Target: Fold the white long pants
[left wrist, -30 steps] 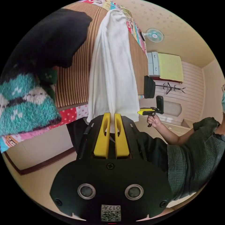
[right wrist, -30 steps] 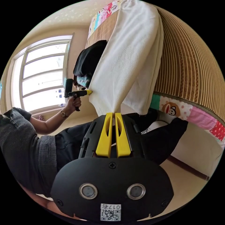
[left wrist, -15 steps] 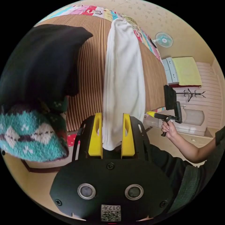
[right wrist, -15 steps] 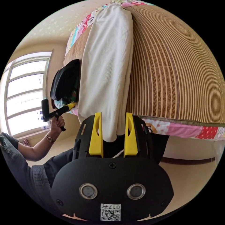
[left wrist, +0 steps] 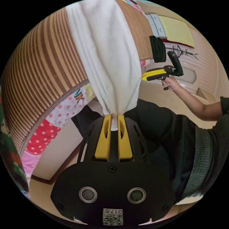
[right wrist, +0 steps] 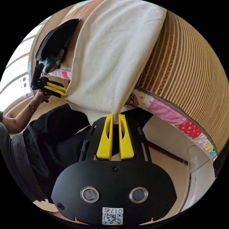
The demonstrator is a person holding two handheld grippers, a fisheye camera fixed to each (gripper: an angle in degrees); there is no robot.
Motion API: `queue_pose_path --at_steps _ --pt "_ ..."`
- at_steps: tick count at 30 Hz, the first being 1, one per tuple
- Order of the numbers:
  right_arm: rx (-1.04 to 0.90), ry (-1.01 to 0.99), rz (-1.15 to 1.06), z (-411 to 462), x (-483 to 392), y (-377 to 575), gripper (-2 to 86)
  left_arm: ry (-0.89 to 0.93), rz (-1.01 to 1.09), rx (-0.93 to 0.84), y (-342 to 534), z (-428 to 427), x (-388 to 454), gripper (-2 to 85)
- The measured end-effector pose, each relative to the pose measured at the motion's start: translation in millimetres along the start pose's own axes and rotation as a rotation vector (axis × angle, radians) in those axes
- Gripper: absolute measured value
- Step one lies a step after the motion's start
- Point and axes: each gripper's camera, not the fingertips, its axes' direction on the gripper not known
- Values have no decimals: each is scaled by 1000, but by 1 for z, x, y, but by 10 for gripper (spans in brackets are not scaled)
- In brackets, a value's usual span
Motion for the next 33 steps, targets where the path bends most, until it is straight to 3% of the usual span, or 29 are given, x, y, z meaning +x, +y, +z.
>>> queue_pose_path --at_steps 4,8,13,17,24,33 --pt "217 -179 147 -41 44 21 98 115 -184 299 -20 -45 -35 111" --pt "440 -397 194 -68 89 4 126 107 -241 391 -58 -68 -53 171" --pt "513 -531 149 -80 114 -41 142 89 -284 541 -107 -93 -63 160" --pt "523 -607 99 -94 127 -78 140 180 -321 549 -133 -99 -80 135" --pt "417 -718 38 -92 122 -101 89 300 -310 413 -139 -89 -81 62" --pt "619 -1006 -89 -121 73 36 25 601 -2 524 -26 -106 10 50"
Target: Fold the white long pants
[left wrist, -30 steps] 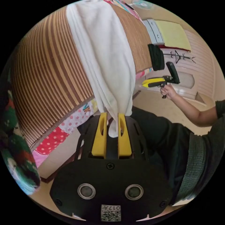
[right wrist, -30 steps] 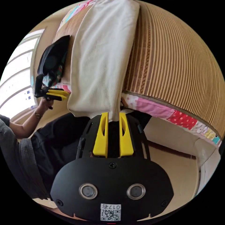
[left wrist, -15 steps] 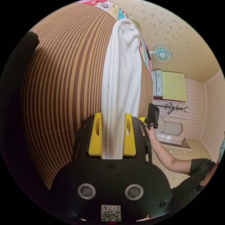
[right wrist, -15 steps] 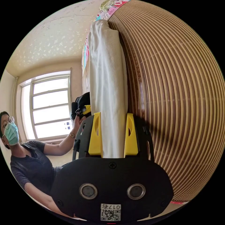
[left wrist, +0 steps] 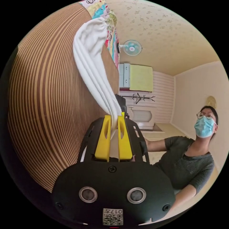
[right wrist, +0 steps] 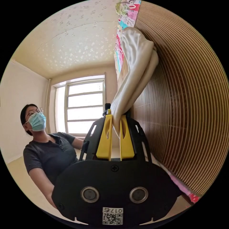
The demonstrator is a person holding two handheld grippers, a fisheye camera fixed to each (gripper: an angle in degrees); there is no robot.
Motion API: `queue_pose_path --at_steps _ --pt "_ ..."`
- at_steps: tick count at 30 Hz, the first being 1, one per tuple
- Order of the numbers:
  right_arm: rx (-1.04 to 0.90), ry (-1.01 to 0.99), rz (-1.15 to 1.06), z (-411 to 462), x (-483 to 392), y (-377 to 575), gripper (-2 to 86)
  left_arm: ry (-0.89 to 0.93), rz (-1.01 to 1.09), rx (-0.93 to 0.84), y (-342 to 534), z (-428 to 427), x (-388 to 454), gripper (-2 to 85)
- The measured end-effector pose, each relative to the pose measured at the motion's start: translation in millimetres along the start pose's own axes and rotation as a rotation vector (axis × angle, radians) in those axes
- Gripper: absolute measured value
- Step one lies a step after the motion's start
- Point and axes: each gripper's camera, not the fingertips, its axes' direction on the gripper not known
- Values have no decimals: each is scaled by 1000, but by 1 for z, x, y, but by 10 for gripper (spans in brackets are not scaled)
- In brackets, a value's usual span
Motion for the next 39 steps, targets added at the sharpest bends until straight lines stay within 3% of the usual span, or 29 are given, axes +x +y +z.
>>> queue_pose_path --at_steps 8,12,18,20,24,29,33,39 --pt "-19 -40 -157 18 -174 150 9 162 138 -124 115 7 141 49" --pt "-14 -112 -348 24 -265 187 10 272 363 -161 134 5 243 51" --pt "43 -160 -753 26 -408 177 13 390 627 -11 104 -2 364 62" --pt "74 -125 -845 29 -454 162 13 378 619 31 88 -2 382 63" --pt "142 76 -729 30 -459 112 11 83 550 152 34 2 363 61" --pt "147 519 -403 62 -364 -12 6 -217 277 116 -64 33 261 51" --pt "146 519 -324 85 -296 -54 6 -383 177 71 -95 49 185 51" --pt "55 565 -187 126 -216 -7 20 -469 103 -59 -26 87 94 51"
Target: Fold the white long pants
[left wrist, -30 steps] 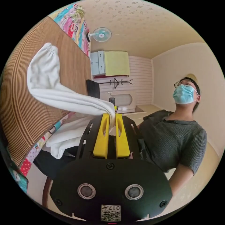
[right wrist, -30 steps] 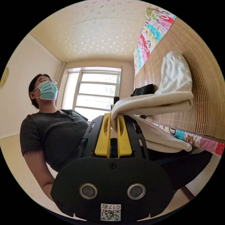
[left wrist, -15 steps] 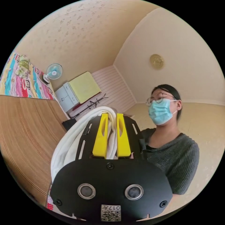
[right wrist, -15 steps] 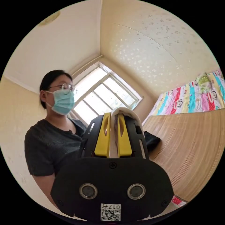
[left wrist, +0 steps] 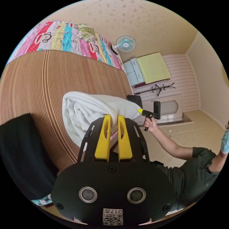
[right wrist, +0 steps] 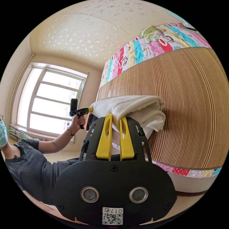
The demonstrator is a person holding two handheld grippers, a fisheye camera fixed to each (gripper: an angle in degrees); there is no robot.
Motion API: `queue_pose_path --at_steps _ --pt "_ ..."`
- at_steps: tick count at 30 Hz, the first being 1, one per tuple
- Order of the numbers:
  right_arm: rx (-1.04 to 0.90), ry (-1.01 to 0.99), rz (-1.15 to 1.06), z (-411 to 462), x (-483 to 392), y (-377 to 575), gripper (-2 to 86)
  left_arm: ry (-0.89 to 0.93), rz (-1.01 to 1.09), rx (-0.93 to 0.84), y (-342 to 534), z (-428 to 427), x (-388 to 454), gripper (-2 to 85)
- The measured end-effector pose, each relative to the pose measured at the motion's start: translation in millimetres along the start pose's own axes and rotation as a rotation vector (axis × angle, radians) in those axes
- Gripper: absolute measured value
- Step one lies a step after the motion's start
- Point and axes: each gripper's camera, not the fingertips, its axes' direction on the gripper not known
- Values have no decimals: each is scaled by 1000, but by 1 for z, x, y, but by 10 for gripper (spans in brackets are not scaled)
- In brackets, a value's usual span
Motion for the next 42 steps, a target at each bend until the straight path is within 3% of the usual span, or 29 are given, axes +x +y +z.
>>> queue_pose_path --at_steps 4,9,12,17,20,23,29,34,42 --pt "-122 -44 225 61 39 88 44 -46 -238 -141 77 60 -63 60" --pt "-300 -20 469 115 74 145 74 -45 -441 -162 108 84 -113 71" --pt "-351 2 484 110 77 129 103 -124 -420 -113 81 70 -111 95" --pt "-216 -41 416 75 63 62 157 -199 -248 28 14 41 -90 129" --pt "-224 -23 428 83 66 31 181 -153 -224 33 -30 47 -113 142" --pt "-264 -30 488 109 75 15 199 -287 -235 69 -60 57 -142 140" --pt "-131 -132 626 137 74 15 232 -24 -370 53 -87 77 -228 170" --pt "-125 -125 608 132 56 20 206 293 -502 46 -83 80 -281 159" --pt "-357 -222 458 117 21 56 136 323 -554 -85 -83 73 -296 118"
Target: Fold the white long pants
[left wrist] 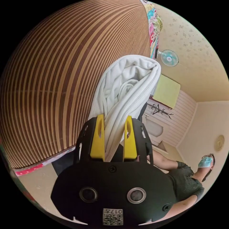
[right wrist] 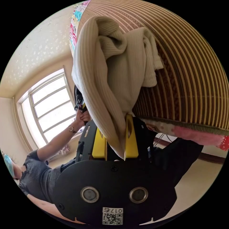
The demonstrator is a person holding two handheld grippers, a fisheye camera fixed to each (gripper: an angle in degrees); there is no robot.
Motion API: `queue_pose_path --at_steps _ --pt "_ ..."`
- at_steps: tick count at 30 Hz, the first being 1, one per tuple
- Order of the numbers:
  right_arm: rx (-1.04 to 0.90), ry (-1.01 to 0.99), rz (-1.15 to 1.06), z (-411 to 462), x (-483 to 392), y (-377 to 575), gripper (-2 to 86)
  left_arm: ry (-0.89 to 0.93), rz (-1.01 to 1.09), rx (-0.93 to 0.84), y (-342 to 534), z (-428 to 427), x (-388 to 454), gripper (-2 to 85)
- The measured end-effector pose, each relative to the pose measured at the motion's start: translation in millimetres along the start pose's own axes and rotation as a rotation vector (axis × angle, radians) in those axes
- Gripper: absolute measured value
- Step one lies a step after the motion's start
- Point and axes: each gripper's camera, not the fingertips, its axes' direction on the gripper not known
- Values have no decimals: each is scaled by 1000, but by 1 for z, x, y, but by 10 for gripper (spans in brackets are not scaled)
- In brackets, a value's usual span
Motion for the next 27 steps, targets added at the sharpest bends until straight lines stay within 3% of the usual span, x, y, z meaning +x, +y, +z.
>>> queue_pose_path --at_steps 5,12,18,23,27 --pt "-70 -67 -47 -32 15 57 126 86 -84 -47 3 34 -9 110" --pt "-15 -119 -153 -130 21 95 116 200 -168 7 -39 122 18 104" --pt "161 -144 -207 -257 6 114 89 201 -72 -104 -130 217 95 89" --pt "296 3 -362 -367 -54 151 68 143 50 -191 -193 296 179 86" --pt "371 112 -459 -442 -104 196 66 202 208 -307 -224 372 262 85"
